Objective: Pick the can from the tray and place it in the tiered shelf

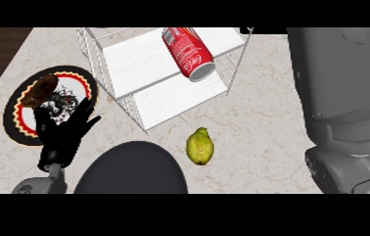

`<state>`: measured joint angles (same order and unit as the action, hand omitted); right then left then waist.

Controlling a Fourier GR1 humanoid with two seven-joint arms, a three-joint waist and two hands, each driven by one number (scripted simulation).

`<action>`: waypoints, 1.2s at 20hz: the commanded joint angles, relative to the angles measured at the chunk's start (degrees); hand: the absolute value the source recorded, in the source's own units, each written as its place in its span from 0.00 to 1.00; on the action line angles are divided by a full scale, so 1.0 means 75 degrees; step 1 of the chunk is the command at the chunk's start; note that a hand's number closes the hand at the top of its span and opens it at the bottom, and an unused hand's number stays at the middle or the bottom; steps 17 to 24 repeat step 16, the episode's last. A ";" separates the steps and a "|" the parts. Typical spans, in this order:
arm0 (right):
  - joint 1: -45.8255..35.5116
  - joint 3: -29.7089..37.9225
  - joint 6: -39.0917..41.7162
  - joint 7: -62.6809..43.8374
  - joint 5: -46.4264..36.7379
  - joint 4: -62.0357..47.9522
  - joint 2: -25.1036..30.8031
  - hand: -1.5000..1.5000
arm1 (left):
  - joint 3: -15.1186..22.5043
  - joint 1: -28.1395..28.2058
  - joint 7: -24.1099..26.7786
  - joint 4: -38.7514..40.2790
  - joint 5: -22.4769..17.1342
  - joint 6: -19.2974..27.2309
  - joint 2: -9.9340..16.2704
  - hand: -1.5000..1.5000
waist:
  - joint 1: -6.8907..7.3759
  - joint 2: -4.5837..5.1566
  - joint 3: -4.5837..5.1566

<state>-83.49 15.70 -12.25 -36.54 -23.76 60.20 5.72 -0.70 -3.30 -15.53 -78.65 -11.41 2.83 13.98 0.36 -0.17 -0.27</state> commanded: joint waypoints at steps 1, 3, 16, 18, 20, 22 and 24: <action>0.0533 0.0091 -0.0665 0.0114 -0.0307 0.0027 0.0228 0.00 | 0.0009 -0.0047 -0.0225 0.0146 0.0091 0.0016 0.0034 0.50 | -0.0031 0.0027 0.0037; 0.0180 0.0652 -0.0698 -0.0082 -0.0128 -0.0120 0.0932 0.00 | 0.0099 0.0034 0.0050 0.0340 0.0153 0.0062 -0.0187 0.50 | -0.0040 0.0045 0.0039; 0.2044 0.2085 0.1624 0.0223 0.2200 0.0879 0.2949 0.00 | 0.0099 0.0479 -0.0082 -0.0177 0.0214 0.0081 -0.0289 0.50 | -0.0058 0.0010 0.0028; 0.2044 0.2085 0.1624 0.0223 0.2200 0.0879 0.2949 0.00 | 0.0099 0.0479 -0.0082 -0.0177 0.0214 0.0081 -0.0289 0.50 | -0.0058 0.0010 0.0028; 0.2044 0.2085 0.1624 0.0223 0.2200 0.0879 0.2949 0.00 | 0.0099 0.0479 -0.0082 -0.0177 0.0214 0.0081 -0.0289 0.50 | -0.0058 0.0010 0.0028; 0.2044 0.2085 0.1624 0.0223 0.2200 0.0879 0.2949 0.00 | 0.0099 0.0479 -0.0082 -0.0177 0.0214 0.0081 -0.0289 0.50 | -0.0058 0.0010 0.0028; 0.2044 0.2085 0.1624 0.0223 0.2200 0.0879 0.2949 0.00 | 0.0099 0.0479 -0.0082 -0.0177 0.0214 0.0081 -0.0289 0.50 | -0.0058 0.0010 0.0028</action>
